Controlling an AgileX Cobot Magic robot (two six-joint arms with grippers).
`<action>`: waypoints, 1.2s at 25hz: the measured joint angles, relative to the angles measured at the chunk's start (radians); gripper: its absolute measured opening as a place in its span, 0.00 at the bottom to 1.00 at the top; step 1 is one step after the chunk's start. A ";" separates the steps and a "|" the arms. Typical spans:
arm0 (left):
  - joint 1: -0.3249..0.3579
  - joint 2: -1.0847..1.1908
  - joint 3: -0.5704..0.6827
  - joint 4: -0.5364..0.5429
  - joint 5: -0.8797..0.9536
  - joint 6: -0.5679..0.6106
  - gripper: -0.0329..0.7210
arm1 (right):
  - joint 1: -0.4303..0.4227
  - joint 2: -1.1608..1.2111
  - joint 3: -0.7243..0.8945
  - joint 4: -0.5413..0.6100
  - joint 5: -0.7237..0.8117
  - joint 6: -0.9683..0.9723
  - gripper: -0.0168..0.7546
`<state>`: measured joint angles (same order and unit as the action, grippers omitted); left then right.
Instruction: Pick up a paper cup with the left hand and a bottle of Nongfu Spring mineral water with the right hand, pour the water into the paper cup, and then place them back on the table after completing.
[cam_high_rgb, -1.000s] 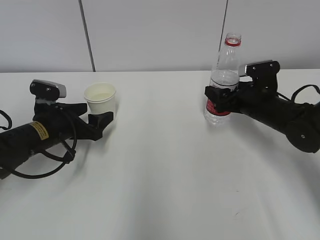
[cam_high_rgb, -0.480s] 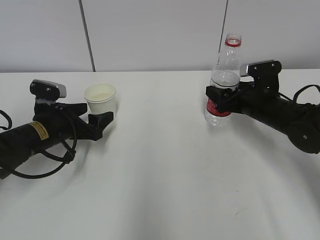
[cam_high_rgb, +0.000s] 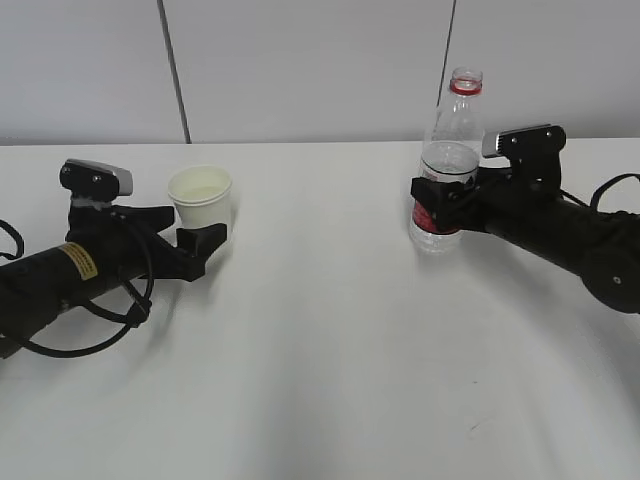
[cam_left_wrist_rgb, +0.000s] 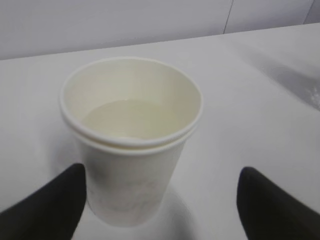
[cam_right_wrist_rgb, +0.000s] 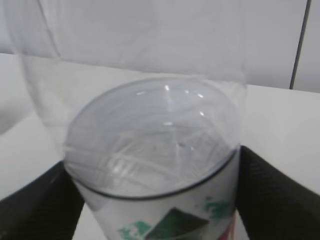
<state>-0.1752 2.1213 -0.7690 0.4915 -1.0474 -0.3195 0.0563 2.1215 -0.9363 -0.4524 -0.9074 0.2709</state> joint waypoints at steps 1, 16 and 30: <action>0.000 0.000 0.000 0.000 0.000 0.000 0.79 | 0.000 -0.007 0.009 0.000 0.000 0.000 0.88; 0.000 0.000 0.000 0.000 0.000 0.000 0.79 | 0.000 -0.075 0.118 0.036 -0.023 0.001 0.88; 0.000 0.000 0.000 0.001 0.000 0.000 0.79 | 0.000 -0.147 0.242 0.043 -0.029 -0.022 0.88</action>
<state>-0.1752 2.1213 -0.7690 0.4924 -1.0474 -0.3195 0.0563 1.9742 -0.6939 -0.4090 -0.9365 0.2494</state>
